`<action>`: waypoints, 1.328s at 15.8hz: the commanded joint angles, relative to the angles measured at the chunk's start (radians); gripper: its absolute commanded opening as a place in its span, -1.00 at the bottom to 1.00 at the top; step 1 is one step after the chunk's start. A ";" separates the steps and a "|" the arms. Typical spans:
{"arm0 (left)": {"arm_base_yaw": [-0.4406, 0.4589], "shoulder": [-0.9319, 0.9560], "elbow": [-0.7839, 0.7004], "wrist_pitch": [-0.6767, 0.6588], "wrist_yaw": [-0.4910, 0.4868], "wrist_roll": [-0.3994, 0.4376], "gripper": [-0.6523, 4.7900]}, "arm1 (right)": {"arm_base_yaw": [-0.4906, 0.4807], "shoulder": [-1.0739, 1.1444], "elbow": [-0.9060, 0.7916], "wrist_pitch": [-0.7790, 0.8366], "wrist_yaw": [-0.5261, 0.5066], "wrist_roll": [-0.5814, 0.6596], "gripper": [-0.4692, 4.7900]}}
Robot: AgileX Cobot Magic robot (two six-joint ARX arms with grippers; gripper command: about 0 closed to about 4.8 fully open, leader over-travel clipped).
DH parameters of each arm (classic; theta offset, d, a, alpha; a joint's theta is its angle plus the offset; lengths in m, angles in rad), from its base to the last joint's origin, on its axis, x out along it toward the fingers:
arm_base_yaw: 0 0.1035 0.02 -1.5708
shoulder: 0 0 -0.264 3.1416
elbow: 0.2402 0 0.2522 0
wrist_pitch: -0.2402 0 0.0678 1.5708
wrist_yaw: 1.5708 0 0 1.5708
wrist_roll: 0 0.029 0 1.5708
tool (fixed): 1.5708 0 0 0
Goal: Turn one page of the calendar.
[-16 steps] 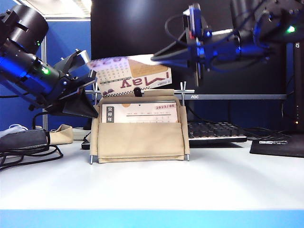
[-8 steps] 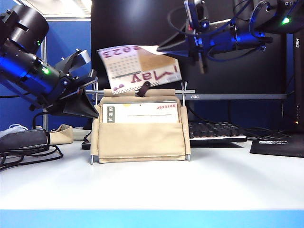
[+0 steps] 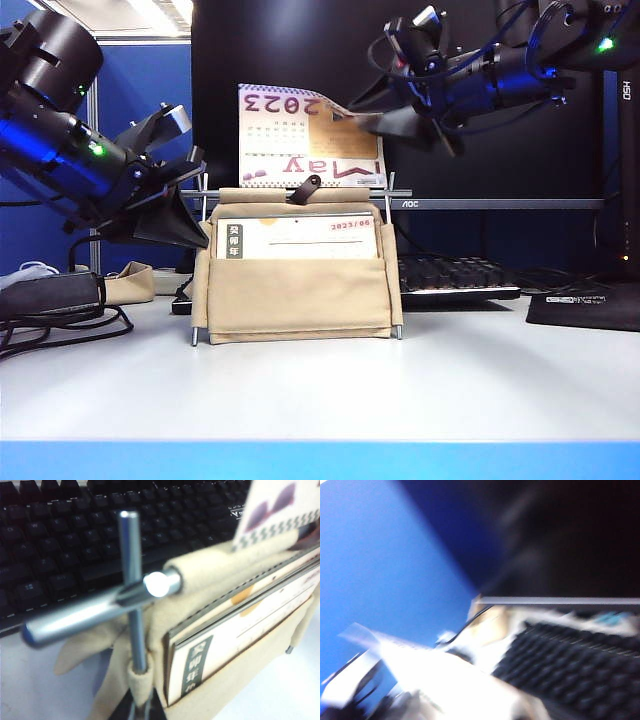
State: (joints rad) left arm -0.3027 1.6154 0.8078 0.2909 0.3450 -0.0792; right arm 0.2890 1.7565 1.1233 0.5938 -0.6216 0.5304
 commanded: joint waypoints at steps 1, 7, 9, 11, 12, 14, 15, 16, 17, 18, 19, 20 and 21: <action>0.001 0.003 0.000 -0.048 0.000 0.023 -0.78 | -0.018 0.003 0.022 0.031 0.070 -0.009 -0.05; 0.000 0.003 0.000 -0.051 0.019 0.020 -0.78 | -0.032 0.015 0.059 0.056 0.070 -0.010 -0.05; 0.000 0.003 0.000 -0.066 0.019 0.019 -0.78 | -0.042 0.015 0.059 0.054 0.038 -0.010 -0.05; 0.000 0.003 0.000 -0.091 0.020 0.019 -0.78 | -0.056 0.002 0.058 0.065 -0.010 -0.012 -0.19; 0.000 -0.002 0.000 -0.101 0.028 0.019 -0.78 | -0.065 -0.051 0.058 0.068 0.001 -0.061 -0.42; 0.001 -0.029 0.000 -0.136 0.033 0.022 -0.78 | -0.068 -0.160 0.058 0.031 -0.004 -0.131 -0.43; 0.000 -0.053 0.000 -0.157 0.033 0.023 -0.78 | -0.069 -0.225 0.058 -0.019 -0.006 -0.168 -0.43; 0.001 -0.080 0.000 -0.180 0.026 0.024 -0.78 | -0.069 -0.285 0.058 -0.079 -0.006 -0.220 -0.42; 0.001 -0.108 0.000 -0.196 0.002 0.024 -0.62 | -0.069 -0.341 0.057 -0.140 -0.006 -0.271 -0.42; 0.000 -0.136 0.000 -0.212 -0.019 0.027 0.06 | -0.068 -0.394 0.057 -0.208 -0.006 -0.311 -0.42; 0.001 -0.172 0.000 -0.248 -0.067 0.019 0.97 | -0.068 -0.481 0.056 -0.345 -0.006 -0.373 -0.36; 0.001 -0.182 0.000 -0.274 -0.083 0.019 1.00 | -0.068 -0.510 0.056 -0.403 -0.006 -0.406 -0.29; 0.001 -0.201 0.000 -0.335 -0.090 0.019 1.00 | -0.068 -0.553 0.056 -0.512 -0.004 -0.469 -0.26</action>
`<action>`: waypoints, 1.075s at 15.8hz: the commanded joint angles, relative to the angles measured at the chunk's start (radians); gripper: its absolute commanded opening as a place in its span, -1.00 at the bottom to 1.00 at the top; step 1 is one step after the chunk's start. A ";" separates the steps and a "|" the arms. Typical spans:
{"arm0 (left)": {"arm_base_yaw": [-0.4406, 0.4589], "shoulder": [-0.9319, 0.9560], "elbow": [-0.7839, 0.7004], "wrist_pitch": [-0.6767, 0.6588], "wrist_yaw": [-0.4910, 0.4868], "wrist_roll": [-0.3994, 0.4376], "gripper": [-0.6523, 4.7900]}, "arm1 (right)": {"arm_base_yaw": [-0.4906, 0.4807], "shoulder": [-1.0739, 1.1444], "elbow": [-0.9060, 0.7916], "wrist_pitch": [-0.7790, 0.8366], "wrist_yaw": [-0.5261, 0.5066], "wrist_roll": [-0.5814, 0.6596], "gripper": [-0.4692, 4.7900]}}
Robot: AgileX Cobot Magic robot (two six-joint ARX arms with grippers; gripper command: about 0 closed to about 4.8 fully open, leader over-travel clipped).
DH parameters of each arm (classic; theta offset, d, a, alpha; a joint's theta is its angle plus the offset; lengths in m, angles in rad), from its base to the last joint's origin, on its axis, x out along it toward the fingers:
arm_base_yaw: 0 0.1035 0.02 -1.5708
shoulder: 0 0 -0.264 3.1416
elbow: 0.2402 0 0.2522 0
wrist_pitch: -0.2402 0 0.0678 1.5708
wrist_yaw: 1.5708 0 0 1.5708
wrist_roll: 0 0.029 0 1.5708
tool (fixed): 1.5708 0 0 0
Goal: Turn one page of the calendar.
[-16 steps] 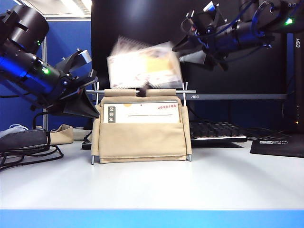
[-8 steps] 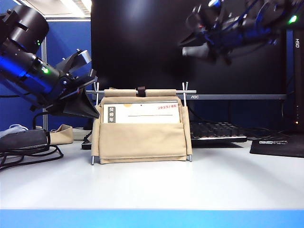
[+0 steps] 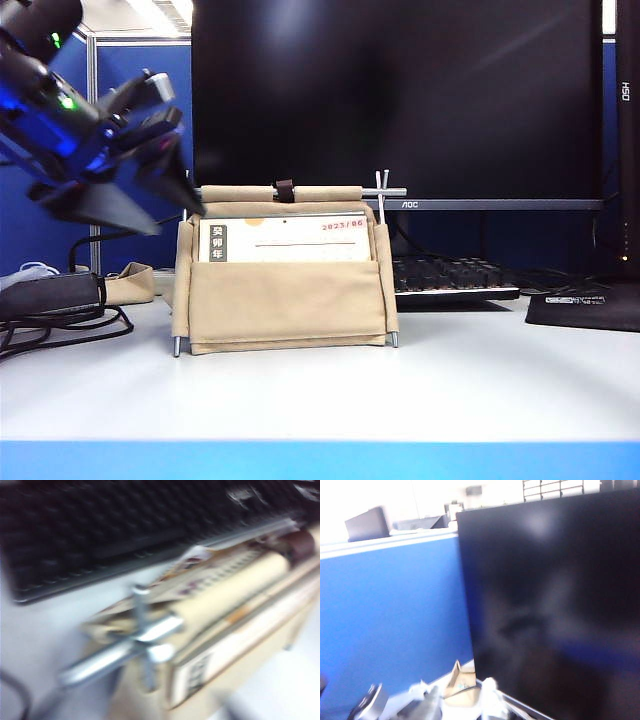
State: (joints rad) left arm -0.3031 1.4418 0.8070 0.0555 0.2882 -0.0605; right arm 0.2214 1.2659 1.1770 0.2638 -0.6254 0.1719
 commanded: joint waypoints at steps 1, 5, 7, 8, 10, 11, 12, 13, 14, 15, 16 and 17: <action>0.001 -0.053 0.000 -0.161 -0.042 -0.011 1.00 | -0.001 -0.104 -0.008 -0.257 0.033 -0.168 -0.29; 0.001 -0.455 0.000 -0.178 0.000 -0.062 -0.78 | -0.002 -0.383 -0.258 -0.293 0.100 -0.108 -0.82; 0.001 -0.661 0.000 -0.216 0.000 -0.031 -0.78 | 0.001 -0.513 -0.406 -0.290 0.109 -0.073 -0.84; 0.001 -0.829 0.000 -0.342 0.003 0.012 -0.78 | 0.002 -0.625 -0.540 -0.290 0.155 -0.040 -0.84; 0.001 -0.984 -0.018 -0.507 0.004 0.024 -0.78 | 0.002 -0.742 -0.679 -0.290 0.262 -0.009 -0.84; 0.001 -1.075 -0.055 -0.561 -0.001 0.023 -0.78 | 0.002 -0.820 -0.768 -0.284 0.301 0.013 -0.84; 0.001 -1.166 -0.110 -0.574 -0.025 0.008 -0.78 | 0.002 -0.885 -0.836 -0.282 0.318 0.032 -0.84; 0.001 -1.263 -0.185 -0.569 -0.024 -0.026 -0.78 | 0.003 -0.945 -0.897 -0.283 0.340 0.040 -0.84; 0.001 -1.344 -0.264 -0.569 -0.027 -0.047 -0.78 | 0.003 -0.996 -0.953 -0.283 0.350 0.040 -0.84; 0.001 -1.418 -0.350 -0.567 -0.027 -0.064 -0.78 | 0.005 -1.041 -1.004 -0.284 0.361 0.039 -0.84; 0.000 -1.435 -0.422 -0.484 -0.020 -0.097 -0.78 | 0.006 -1.073 -1.043 -0.284 0.362 0.039 -0.84; -0.002 -1.419 -0.504 -0.335 -0.005 -0.204 -0.78 | 0.006 -1.118 -1.099 -0.291 0.357 0.038 -0.84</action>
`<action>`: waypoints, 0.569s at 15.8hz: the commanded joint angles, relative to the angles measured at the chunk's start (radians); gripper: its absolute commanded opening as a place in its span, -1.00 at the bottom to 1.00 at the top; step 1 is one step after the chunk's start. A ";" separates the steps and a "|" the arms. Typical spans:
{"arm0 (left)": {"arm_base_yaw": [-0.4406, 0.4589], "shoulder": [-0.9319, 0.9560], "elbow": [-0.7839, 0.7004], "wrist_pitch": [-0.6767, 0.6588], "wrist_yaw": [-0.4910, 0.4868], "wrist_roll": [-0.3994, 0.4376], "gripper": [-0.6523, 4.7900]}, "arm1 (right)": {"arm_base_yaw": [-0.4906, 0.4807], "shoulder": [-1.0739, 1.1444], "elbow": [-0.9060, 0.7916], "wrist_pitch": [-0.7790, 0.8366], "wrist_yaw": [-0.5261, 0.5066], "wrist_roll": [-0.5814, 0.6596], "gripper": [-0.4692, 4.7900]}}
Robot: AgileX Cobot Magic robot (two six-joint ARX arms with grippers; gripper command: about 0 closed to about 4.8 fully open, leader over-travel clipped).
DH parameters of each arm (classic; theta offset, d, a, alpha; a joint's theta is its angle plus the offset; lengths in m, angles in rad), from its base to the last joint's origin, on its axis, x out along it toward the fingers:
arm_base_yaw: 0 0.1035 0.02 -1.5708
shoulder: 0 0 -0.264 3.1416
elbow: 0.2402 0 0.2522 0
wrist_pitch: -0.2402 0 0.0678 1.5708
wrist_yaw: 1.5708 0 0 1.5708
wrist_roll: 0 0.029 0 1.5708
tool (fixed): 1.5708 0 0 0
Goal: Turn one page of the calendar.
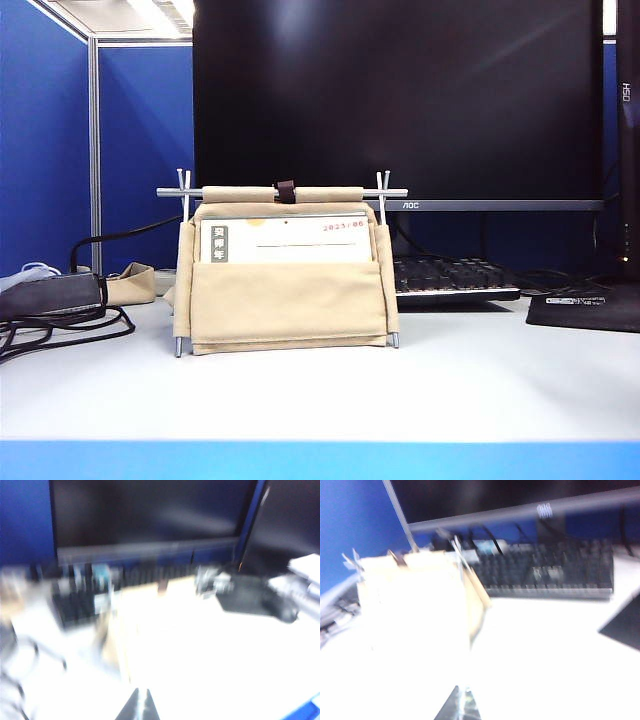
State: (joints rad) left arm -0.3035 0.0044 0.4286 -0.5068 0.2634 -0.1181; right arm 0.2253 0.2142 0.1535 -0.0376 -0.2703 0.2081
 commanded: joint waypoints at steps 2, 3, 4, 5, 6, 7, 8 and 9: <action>0.000 0.030 -0.238 0.413 -0.039 -0.332 -0.78 | 0.012 -0.123 -0.133 -0.027 0.009 0.002 -0.84; 0.000 0.031 -0.264 0.393 -0.093 -0.277 -0.78 | 0.013 -0.139 -0.146 -0.045 0.010 0.002 -0.84; 0.000 0.031 -0.292 0.365 -0.171 -0.232 -0.78 | 0.013 -0.145 -0.148 -0.076 0.023 -0.002 -0.84; 0.000 0.031 -0.336 0.341 -0.261 -0.190 -0.78 | 0.013 -0.145 -0.148 -0.112 0.037 -0.011 -0.84; 0.000 0.030 -0.373 0.336 -0.286 -0.177 -0.78 | 0.014 -0.144 -0.148 -0.126 0.036 -0.032 -0.84; 0.000 0.030 -0.407 0.335 -0.286 -0.136 -0.78 | 0.014 -0.145 -0.148 -0.126 0.036 -0.032 -0.84; 0.000 0.031 -0.417 0.299 -0.287 -0.100 -0.78 | 0.014 -0.144 -0.148 -0.126 0.036 -0.032 -0.84; 0.000 0.043 -0.418 0.319 -0.294 0.030 -0.78 | 0.014 -0.144 -0.148 -0.127 0.031 -0.032 -0.84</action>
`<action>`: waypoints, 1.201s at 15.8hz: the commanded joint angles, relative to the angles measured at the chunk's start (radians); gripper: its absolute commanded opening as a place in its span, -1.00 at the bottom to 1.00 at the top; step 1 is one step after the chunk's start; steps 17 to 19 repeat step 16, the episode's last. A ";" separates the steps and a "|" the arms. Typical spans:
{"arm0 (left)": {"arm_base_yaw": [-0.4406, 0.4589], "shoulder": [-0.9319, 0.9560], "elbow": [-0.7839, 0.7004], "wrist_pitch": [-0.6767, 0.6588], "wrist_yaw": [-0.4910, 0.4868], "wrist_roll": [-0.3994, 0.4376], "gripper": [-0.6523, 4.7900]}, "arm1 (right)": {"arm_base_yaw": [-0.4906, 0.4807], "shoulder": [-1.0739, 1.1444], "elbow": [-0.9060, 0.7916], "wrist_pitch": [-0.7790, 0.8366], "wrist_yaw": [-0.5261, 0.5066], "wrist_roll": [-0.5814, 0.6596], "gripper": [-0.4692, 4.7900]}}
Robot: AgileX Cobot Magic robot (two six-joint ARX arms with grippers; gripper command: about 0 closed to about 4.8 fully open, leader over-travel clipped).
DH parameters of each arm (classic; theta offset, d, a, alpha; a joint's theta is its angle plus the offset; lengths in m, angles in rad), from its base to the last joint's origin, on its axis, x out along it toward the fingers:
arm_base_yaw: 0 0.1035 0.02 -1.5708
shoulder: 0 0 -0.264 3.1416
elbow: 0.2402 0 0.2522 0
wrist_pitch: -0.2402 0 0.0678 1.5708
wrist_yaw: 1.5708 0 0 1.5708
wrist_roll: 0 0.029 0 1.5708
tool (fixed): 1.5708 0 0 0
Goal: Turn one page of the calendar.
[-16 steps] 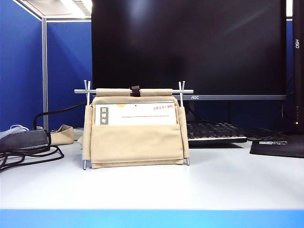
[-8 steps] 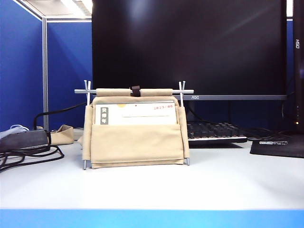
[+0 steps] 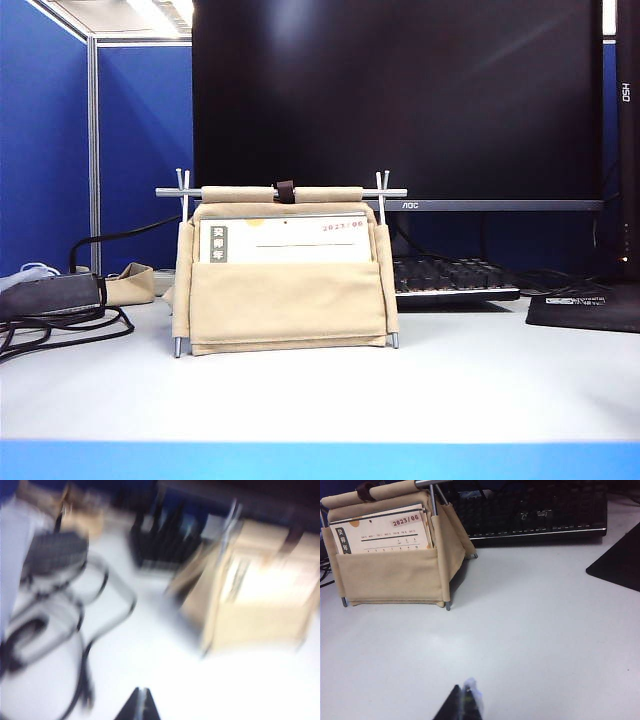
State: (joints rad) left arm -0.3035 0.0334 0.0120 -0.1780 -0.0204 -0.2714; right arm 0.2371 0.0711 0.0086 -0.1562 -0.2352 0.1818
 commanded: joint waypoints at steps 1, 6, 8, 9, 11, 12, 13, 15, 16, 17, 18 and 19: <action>0.001 0.014 -0.002 -0.011 -0.026 0.232 -0.78 | 0.003 -0.001 -0.003 -0.008 -0.004 -0.005 -0.84; 0.001 0.014 -0.002 -0.010 -0.002 0.235 -0.78 | 0.003 -0.001 -0.003 -0.008 -0.006 0.002 -0.84; 0.001 0.014 -0.002 -0.009 -0.002 0.234 -0.78 | 0.003 -0.002 -0.003 -0.007 -0.008 0.002 -0.84; 0.000 0.014 -0.002 -0.009 -0.002 0.234 -0.78 | 0.003 -0.002 -0.003 -0.007 -0.007 0.002 -0.84; 0.001 0.014 -0.002 -0.008 -0.002 0.234 -0.78 | 0.002 -0.002 -0.003 -0.004 -0.008 0.014 -0.84; 0.001 0.014 -0.002 -0.009 -0.002 0.234 -0.78 | 0.002 -0.002 -0.003 0.000 -0.039 0.080 -0.84; 0.001 0.014 -0.002 -0.008 -0.002 0.234 -0.78 | 0.002 -0.002 -0.003 0.004 -0.035 0.079 -0.84; 0.001 0.014 -0.002 -0.008 -0.002 0.234 -0.78 | 0.002 -0.002 -0.003 0.003 -0.029 0.079 -0.84; 0.001 0.014 -0.002 -0.008 -0.002 0.234 -0.78 | 0.002 -0.002 -0.003 0.003 -0.030 0.080 -0.84; 0.001 0.014 -0.002 -0.008 -0.002 0.234 -0.78 | 0.002 -0.002 -0.003 0.003 -0.030 0.080 -0.84; 0.001 0.014 -0.002 -0.008 -0.002 0.234 -0.78 | 0.002 -0.002 -0.003 0.003 -0.030 0.080 -0.84; 0.001 0.014 -0.002 -0.008 -0.002 0.234 -0.78 | 0.002 -0.002 -0.003 0.003 -0.030 0.080 -0.84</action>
